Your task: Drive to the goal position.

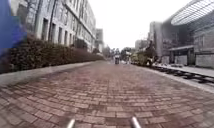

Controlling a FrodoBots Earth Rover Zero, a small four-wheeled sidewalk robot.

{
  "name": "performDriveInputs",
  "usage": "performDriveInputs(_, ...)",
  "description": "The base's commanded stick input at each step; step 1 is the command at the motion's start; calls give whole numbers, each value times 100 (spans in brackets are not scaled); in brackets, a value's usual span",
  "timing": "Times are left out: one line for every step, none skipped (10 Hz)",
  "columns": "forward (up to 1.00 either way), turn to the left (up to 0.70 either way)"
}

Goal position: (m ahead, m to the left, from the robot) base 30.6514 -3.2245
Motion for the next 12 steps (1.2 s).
performDriveInputs(70,0)
performDriveInputs(70,0)
performDriveInputs(70,0)
performDriveInputs(70,0)
performDriveInputs(70,0)
performDriveInputs(70,0)
performDriveInputs(70,0)
performDriveInputs(70,0)
performDriveInputs(70,0)
performDriveInputs(70,0)
performDriveInputs(70,0)
performDriveInputs(70,-3)
